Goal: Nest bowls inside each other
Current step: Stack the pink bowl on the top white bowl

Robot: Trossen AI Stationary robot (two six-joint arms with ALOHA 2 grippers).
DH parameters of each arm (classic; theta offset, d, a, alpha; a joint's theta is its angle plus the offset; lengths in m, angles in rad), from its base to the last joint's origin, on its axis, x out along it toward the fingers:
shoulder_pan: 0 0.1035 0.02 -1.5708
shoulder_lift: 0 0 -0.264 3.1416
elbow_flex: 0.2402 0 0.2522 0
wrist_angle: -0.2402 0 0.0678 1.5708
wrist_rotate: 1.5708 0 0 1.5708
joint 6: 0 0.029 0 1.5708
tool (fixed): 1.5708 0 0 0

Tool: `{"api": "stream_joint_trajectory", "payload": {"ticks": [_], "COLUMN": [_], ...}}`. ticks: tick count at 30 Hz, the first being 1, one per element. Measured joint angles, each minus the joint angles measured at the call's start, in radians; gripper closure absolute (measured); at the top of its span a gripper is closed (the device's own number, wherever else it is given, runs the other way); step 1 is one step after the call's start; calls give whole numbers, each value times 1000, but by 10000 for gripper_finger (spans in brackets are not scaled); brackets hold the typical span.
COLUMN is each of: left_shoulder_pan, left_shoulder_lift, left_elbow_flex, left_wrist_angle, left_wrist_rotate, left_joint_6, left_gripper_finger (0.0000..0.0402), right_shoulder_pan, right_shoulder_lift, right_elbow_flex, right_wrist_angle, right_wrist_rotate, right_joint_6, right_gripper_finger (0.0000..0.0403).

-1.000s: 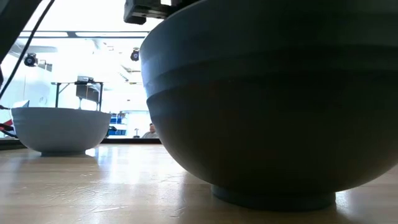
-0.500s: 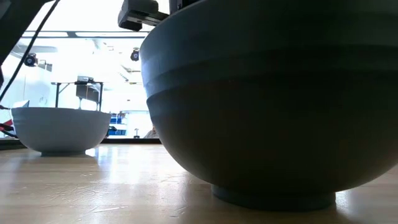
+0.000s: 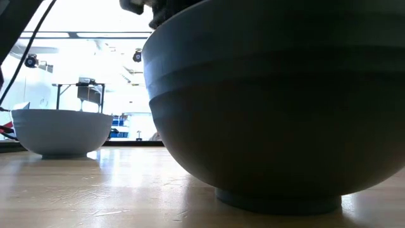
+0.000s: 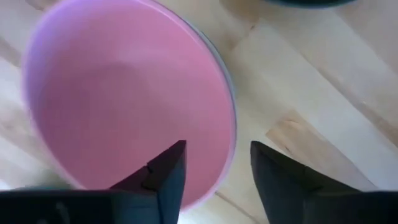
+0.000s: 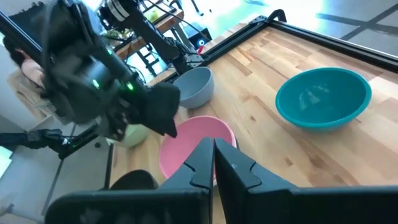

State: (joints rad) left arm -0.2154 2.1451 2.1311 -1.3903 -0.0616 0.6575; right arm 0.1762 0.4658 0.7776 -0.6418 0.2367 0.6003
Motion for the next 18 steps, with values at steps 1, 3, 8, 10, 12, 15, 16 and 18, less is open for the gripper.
{"api": "stream_joint_trajectory", "payload": {"ticks": [1, 3, 8, 10, 12, 15, 16, 18], "left_shoulder_pan": [0, 0, 0, 3, 5, 7, 7, 7], "left_shoulder_lift": [-8, -21, -22, -19, -12, -8, -8, -8], "left_elbow_flex": [0, 0, -2, -2, -3, -7, -11, -22], "left_wrist_angle": [1, 15, 57, 79, 95, 103, 104, 108], "left_wrist_rotate": [1, 3, 11, 11, 12, 13, 15, 15], "left_joint_6": [0, 0, 0, 0, 0, 1, 1, 0], "left_gripper_finger": [236, 238, 264, 275, 284, 291, 293, 294], "right_shoulder_pan": [0, 0, 0, 0, 0, 0, 0, 0], "right_shoulder_lift": [0, 0, 2, 2, 2, 2, 2, 2], "right_elbow_flex": [0, 0, 0, 0, 0, 0, 0, 0], "right_wrist_angle": [0, 0, 2, 2, 2, 2, 2, 2], "right_wrist_rotate": [0, 0, 0, 0, 0, 0, 0, 0], "right_joint_6": [0, 0, 1, 7, 19, 28, 27, 28], "right_gripper_finger": [394, 394, 394, 394, 394, 394, 394, 394]}}
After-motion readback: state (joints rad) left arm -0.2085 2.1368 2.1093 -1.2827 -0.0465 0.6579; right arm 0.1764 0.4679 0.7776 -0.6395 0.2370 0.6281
